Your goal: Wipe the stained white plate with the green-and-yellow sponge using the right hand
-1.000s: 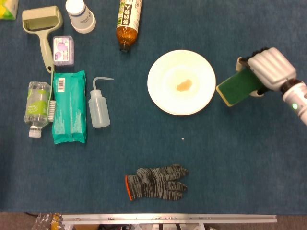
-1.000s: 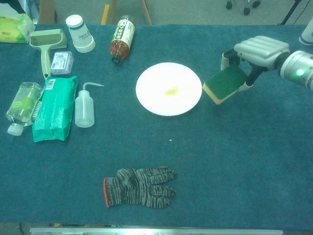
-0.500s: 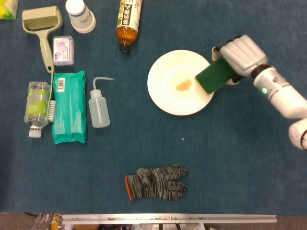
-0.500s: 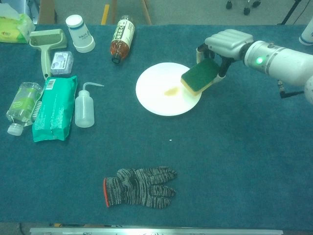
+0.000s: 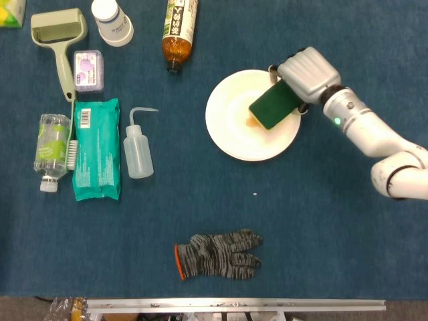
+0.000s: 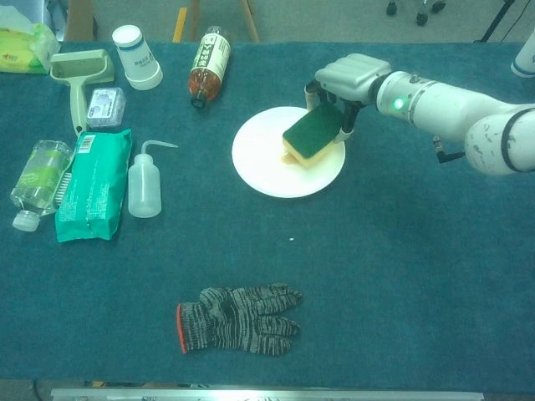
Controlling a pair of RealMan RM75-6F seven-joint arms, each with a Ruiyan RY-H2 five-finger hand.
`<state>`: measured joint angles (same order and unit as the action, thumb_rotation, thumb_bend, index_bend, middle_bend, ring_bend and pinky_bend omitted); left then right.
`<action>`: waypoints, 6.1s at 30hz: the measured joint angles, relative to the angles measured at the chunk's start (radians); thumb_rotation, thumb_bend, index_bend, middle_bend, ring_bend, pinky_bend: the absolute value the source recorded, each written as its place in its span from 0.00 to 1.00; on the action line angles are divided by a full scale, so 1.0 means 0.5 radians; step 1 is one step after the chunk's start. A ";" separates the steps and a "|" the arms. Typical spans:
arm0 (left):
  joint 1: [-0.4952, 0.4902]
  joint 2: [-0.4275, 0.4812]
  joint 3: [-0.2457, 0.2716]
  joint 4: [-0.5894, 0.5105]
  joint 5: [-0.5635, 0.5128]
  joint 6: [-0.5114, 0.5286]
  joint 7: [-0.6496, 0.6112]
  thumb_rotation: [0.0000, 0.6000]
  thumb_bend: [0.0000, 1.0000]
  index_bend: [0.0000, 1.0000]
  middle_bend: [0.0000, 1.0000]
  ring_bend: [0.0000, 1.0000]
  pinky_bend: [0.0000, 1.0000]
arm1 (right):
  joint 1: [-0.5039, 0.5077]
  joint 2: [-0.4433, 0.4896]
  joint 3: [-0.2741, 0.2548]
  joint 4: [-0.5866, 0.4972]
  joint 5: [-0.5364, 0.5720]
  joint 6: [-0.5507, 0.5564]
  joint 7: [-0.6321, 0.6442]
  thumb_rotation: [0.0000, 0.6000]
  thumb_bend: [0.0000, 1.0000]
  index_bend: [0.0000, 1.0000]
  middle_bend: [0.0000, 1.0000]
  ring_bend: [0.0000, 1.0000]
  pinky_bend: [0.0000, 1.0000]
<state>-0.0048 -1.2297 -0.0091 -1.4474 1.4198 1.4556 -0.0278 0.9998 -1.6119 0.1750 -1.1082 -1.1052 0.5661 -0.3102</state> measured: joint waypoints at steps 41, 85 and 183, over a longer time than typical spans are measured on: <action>0.042 -0.032 0.011 0.086 0.003 -0.020 -0.077 1.00 0.29 0.36 0.31 0.16 0.41 | 0.180 -0.019 -0.051 -0.102 0.385 0.134 -0.451 1.00 0.05 0.39 0.56 0.39 0.35; 0.057 -0.041 0.005 0.096 -0.004 -0.026 -0.095 1.00 0.29 0.36 0.31 0.16 0.41 | 0.423 0.031 -0.272 -0.263 1.042 0.294 -0.934 1.00 0.05 0.39 0.56 0.39 0.35; 0.070 -0.085 -0.006 0.126 -0.035 -0.060 -0.119 1.00 0.29 0.36 0.32 0.16 0.41 | 0.466 -0.152 -0.453 0.026 1.302 0.269 -1.189 1.00 0.05 0.39 0.56 0.39 0.36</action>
<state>0.0300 -1.2720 -0.0121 -1.3841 1.4021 1.4253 -0.0871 1.2326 -1.6878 -0.0517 -1.0951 -0.4539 0.7006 -0.9046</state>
